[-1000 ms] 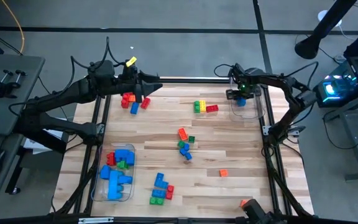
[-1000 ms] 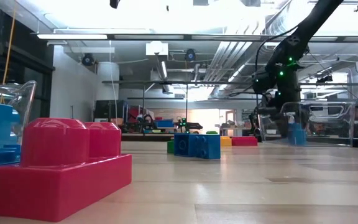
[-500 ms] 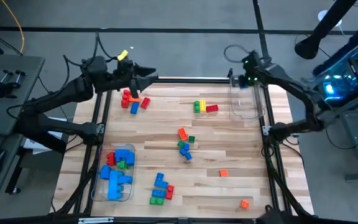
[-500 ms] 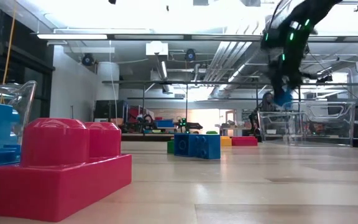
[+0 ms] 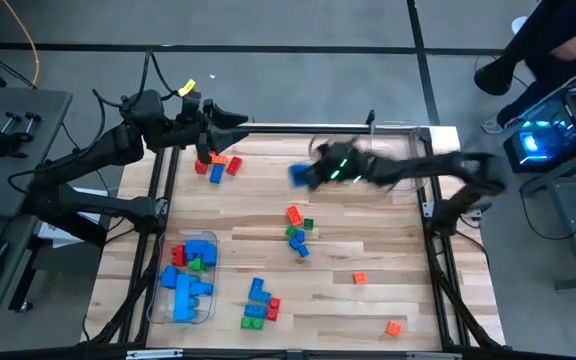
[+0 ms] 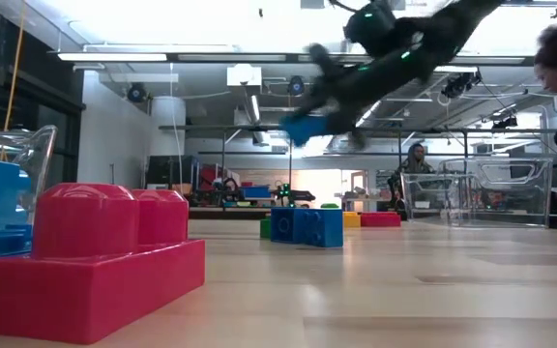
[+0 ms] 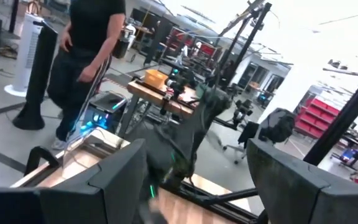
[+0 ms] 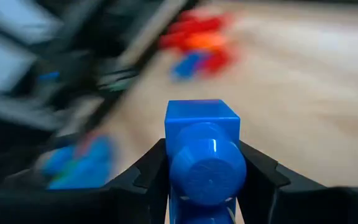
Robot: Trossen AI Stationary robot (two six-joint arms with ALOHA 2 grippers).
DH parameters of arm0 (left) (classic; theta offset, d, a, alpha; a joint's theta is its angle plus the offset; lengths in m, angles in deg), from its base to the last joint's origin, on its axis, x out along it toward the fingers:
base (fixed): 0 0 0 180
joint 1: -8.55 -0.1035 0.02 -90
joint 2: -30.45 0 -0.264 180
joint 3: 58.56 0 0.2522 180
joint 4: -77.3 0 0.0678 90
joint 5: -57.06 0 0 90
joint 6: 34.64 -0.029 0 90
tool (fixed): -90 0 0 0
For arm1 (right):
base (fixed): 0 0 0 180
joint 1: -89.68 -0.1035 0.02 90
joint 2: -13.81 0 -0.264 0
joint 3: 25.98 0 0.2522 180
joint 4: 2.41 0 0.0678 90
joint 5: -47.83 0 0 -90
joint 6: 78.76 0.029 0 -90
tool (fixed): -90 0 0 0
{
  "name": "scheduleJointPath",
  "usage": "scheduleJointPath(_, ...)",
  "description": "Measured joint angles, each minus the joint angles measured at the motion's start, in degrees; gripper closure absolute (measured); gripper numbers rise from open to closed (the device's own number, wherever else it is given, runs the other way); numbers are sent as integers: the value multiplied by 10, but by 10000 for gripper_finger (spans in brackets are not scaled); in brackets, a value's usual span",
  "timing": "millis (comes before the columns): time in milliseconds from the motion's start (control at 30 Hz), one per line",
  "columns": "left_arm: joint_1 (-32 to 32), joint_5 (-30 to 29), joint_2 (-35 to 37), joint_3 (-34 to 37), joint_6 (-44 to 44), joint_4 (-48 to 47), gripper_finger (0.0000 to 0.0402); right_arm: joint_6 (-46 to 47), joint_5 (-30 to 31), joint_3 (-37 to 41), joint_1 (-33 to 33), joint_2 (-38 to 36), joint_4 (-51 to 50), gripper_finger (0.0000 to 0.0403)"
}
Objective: Sort blocks by size
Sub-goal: Put the large blue game piece into the bottom transparent bin
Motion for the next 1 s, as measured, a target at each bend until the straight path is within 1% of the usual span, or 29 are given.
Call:
scheduleJointPath(67,0,0,0,0,3,0,135,6,-22,-28,-45,81,123,270)
scheduleJointPath(100,0,0,0,0,3,0,135,8,-34,-53,-62,115,161,270)
scheduleJointPath(167,0,0,0,0,3,1,135,7,-66,-123,-87,181,188,270)
scheduleJointPath(267,0,0,0,0,9,1,135,-8,-106,-244,-113,270,157,270)
scheduleJointPath(333,0,0,0,0,16,1,135,-37,-133,-325,-126,321,134,270)
scheduleJointPath(400,0,-1,0,0,18,1,135,-57,-159,-409,-134,363,110,270)
scheduleJointPath(500,0,-1,0,0,19,1,135,-72,-202,-513,-141,413,63,270)
scheduleJointPath(633,0,-1,0,0,19,1,135,-84,-244,-613,-145,471,-4,270)
scheduleJointPath(833,0,-1,0,0,20,1,135,-94,-241,-707,-163,516,-10,269)
scheduleJointPath(867,0,-1,0,0,20,1,135,-96,-240,-719,-166,523,-15,256)
scheduleJointPath(900,0,-1,0,0,20,1,135,-99,-240,-731,-170,531,-23,232)
scheduleJointPath(1000,0,-1,0,0,20,1,135,-139,-226,-760,-178,539,-61,137)
